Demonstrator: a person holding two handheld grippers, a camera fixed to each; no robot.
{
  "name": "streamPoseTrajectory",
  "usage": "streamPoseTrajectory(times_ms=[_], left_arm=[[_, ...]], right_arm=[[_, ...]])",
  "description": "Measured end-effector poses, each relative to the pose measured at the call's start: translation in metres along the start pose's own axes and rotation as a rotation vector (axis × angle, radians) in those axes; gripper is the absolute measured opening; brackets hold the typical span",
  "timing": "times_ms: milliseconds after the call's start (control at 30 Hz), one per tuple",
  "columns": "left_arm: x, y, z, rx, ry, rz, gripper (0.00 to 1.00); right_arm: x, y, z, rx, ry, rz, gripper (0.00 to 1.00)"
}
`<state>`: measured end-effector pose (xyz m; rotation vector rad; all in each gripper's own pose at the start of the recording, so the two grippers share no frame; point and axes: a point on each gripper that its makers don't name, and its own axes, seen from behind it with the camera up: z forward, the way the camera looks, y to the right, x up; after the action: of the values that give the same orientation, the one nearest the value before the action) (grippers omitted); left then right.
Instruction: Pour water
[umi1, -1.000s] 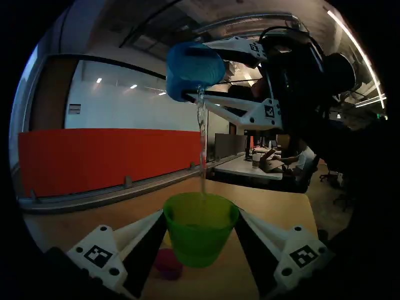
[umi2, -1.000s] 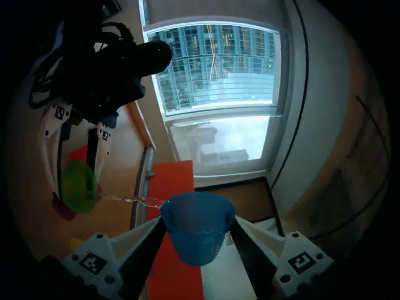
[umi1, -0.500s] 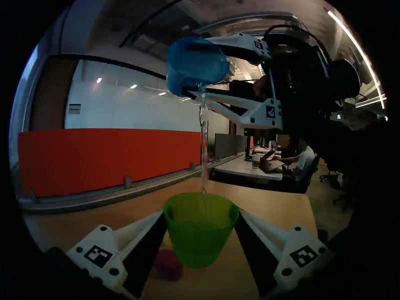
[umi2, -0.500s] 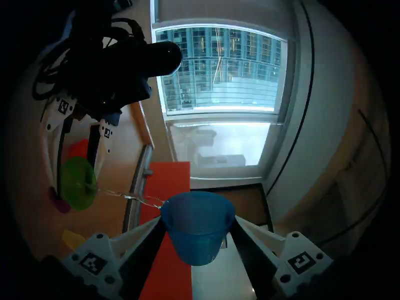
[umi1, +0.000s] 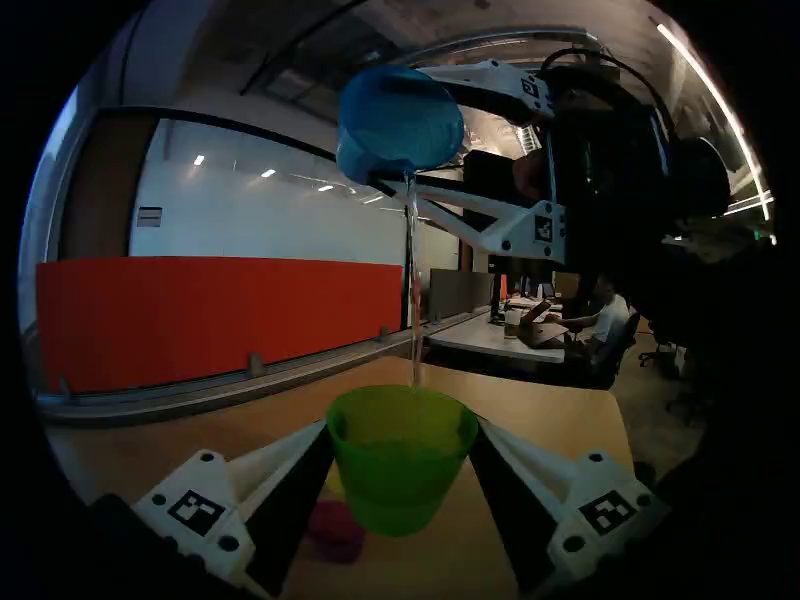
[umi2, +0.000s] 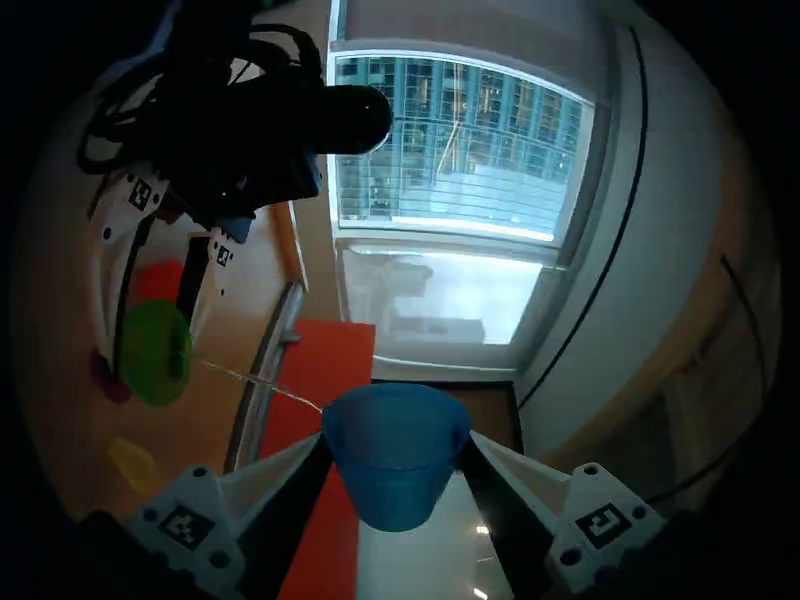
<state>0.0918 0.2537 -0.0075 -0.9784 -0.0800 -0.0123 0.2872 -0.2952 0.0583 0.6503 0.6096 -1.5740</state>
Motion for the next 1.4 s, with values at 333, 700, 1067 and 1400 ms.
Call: streamPoseTrajectory(times_ms=[333,700,1067,1400], left_arm=[[0.003,-0.001,-0.001,0.001,0.005,-0.003,0.87],[0.004,-0.002,0.0,0.003,0.008,-0.004,0.87],[0.007,-0.001,0.0,0.002,0.014,-0.004,0.87],[0.01,-0.001,-0.001,0.006,0.017,-0.001,0.87]], right_arm=[[0.006,0.0,0.001,-0.005,0.003,-0.054,0.89],[0.01,0.001,0.0,-0.007,0.011,-0.033,0.89],[0.006,0.0,-0.004,-0.006,0.016,0.116,0.89],[0.002,-0.008,-0.01,0.023,0.022,0.381,0.89]])
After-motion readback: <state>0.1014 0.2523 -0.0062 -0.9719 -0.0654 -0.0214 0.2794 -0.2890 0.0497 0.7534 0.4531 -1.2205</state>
